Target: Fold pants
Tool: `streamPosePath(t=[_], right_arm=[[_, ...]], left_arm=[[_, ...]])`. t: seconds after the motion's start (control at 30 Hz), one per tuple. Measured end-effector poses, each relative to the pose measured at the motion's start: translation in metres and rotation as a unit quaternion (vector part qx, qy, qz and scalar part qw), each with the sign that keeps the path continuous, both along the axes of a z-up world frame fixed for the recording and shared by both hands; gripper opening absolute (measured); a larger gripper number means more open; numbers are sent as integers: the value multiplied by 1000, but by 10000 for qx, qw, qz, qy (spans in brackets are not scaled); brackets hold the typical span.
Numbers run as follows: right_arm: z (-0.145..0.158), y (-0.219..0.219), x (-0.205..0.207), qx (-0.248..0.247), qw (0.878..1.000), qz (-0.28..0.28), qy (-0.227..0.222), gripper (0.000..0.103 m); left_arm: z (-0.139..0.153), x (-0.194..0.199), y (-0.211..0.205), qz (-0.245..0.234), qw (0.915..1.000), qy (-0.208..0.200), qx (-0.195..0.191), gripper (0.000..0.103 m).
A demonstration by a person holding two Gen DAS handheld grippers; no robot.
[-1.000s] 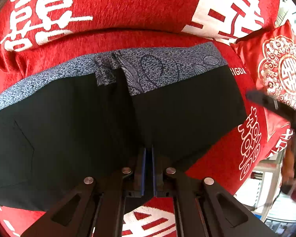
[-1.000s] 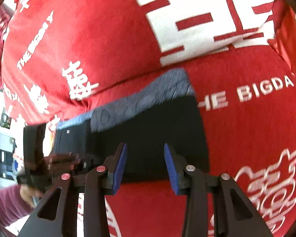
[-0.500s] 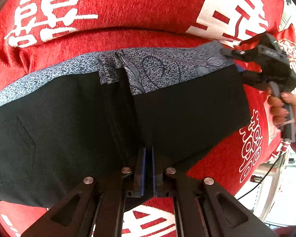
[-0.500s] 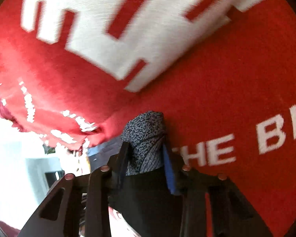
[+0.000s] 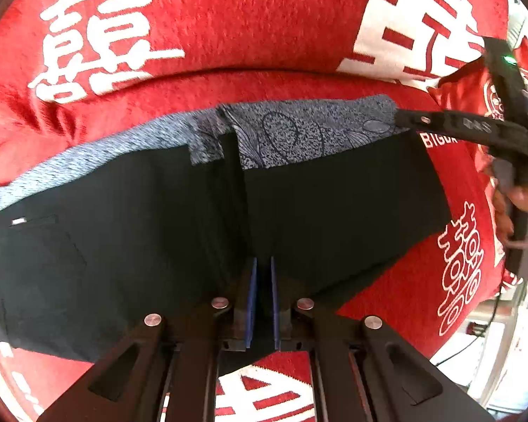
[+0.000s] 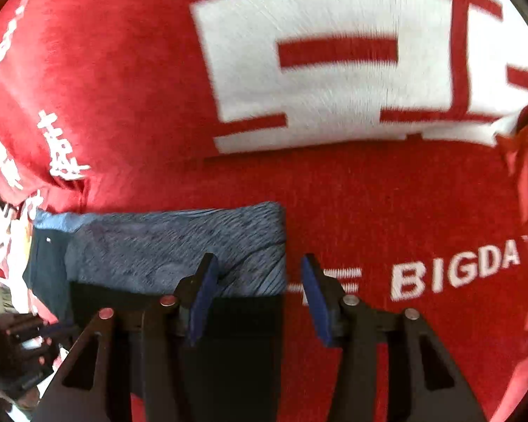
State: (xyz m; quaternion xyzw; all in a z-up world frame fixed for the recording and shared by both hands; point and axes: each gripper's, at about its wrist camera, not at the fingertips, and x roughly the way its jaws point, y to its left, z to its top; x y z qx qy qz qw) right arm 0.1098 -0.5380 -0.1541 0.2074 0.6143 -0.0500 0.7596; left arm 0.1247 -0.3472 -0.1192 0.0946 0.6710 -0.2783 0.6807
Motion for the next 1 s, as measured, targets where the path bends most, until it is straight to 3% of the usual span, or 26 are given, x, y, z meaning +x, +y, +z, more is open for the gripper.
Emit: streamPosePath(t=[0.1,0.17,0.2,0.23,0.33,0.57,0.67,0.77,1.0], right_arm=[[30,22,-12,-222,9988,182,-389,53],[42,38,-13,-2,9975,347,-615,52],[44,49,-11,237,9965,445,-673,46],[42,59,-7,460,9953,521,-681,39],[29,73,5,879,9920,685,-592,39],[-21,123,55,1233,9886,788,-348,39],[-24,147,51,1256,9861,1063,-242,39],[-13,144,31,1500,9831,1036,-187,39],[6,122,-30,691,9940,842,-36,39]], left_arm=[[6,0,6,119,9999,-92,36,7],[7,1,11,190,9998,-71,58,7],[6,1,14,209,9997,-57,84,7],[5,1,17,228,9996,-52,135,7],[3,0,26,333,9990,-53,294,7],[-7,0,47,823,9955,31,473,7],[-11,1,55,969,9939,57,526,7],[-14,3,61,1123,9921,86,559,7],[-25,4,58,1226,9899,87,712,8]])
